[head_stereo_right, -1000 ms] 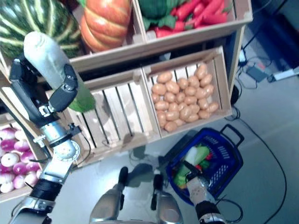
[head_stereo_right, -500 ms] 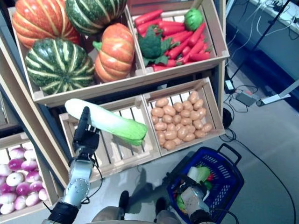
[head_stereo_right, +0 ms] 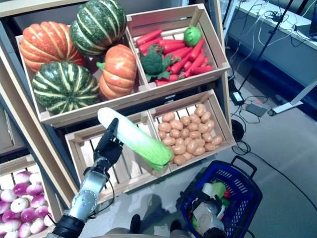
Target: Put vegetables into the basket
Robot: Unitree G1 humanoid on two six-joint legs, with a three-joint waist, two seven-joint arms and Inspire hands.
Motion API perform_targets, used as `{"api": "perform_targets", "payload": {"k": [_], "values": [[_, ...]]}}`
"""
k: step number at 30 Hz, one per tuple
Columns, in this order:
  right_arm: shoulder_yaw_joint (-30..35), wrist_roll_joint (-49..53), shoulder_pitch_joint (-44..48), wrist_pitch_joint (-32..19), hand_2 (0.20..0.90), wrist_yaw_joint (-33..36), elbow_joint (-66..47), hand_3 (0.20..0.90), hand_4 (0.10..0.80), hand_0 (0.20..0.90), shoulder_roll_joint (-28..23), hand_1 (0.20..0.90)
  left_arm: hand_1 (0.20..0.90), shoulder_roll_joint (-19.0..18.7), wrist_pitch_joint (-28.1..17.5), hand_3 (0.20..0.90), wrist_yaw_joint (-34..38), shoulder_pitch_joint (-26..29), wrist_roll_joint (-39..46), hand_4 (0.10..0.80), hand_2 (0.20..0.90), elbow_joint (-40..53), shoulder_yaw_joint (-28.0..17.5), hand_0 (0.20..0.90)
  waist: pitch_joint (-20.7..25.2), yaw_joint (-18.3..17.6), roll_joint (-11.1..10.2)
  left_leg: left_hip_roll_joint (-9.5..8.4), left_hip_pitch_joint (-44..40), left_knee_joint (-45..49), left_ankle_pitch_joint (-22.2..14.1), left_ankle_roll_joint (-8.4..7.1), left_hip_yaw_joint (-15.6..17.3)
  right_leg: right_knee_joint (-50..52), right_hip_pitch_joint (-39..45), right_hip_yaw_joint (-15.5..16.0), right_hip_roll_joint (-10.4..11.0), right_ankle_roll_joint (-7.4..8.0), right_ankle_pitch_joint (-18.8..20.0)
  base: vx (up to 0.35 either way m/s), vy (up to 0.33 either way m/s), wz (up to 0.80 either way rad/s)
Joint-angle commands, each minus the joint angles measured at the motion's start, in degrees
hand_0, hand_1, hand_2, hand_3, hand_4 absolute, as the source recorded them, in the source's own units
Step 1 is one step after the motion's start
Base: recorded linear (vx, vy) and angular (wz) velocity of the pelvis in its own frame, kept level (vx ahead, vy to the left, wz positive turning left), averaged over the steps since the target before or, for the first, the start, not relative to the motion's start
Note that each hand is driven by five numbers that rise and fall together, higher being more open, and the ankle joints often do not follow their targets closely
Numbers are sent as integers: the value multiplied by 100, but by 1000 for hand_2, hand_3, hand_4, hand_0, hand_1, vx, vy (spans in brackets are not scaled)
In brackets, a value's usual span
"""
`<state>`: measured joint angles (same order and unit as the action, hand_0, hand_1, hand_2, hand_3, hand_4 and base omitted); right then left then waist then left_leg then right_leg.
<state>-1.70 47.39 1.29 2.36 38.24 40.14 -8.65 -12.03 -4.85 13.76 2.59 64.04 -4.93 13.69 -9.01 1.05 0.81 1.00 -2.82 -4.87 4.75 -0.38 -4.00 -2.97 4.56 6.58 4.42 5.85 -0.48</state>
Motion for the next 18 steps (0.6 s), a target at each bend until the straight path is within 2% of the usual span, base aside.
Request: {"api": "perform_targets", "payload": {"k": [1, 5, 8, 12, 17, 18], "values": [[-368, -529, -41, -250, 900, -12, -921, 900, 800, 900, -333, 900, 300, -300, -330, 300, -449, 306, -1214, 400, 300, 779, 31, 300, 453, 69, -278, -194, 8, 313, -458, 102, 95, 114, -186, 47, 303, -34, 600, 0, 0, 0], [-421, -889, -111, -282, 900, -272, -1635, 900, 800, 900, -506, 900, 300, -565, -450, 300, -424, 309, -2227, 400, 300, 960, -46, 300, 419, 39, -291, -198, 13, 292, -466, 119, 107, 122, -230, 17, 304, -14, 594, -9, -1, 0], [-358, -1288, -195, -372, 900, -826, -2211, 900, 800, 900, -660, 900, 300, -791, -429, 300, -427, 327, -2706, 400, 300, 1026, -189, 300, 412, 6, -310, -198, -9, 258, -482, 137, 121, 106, -240, -17, 314, 18, 584, -12, -3, 0], [-293, -1648, -243, -492, 900, -1237, -2714, 900, 800, 900, -807, 900, 300, -942, -452, 300, -442, 332, -3056, 400, 300, 1028, -264, 300, 422, -31, -332, -193, -13, 247, -486, 134, 140, 82, -243, -51, 320, 49, 583, -15, -7, -9], [-197, -1509, -160, -493, 900, -1917, -3312, 900, 800, 900, -1169, 900, 300, -1163, -560, 300, -439, 456, -3577, 400, 300, 1085, -324, 300, 425, -55, -350, -192, -15, 220, -492, 127, 157, 46, -255, -88, 314, 79, 585, -31, -10, -8], [-228, -1333, -152, -419, 900, -2279, -3516, 900, 800, 900, -1252, 900, 300, -1201, -553, 300, -422, 489, -3637, 400, 300, 1064, -325, 300, 431, -65, -356, -188, -27, 198, -491, 125, 164, 43, -257, -100, 311, 87, 580, 0, 0, 0]]}}
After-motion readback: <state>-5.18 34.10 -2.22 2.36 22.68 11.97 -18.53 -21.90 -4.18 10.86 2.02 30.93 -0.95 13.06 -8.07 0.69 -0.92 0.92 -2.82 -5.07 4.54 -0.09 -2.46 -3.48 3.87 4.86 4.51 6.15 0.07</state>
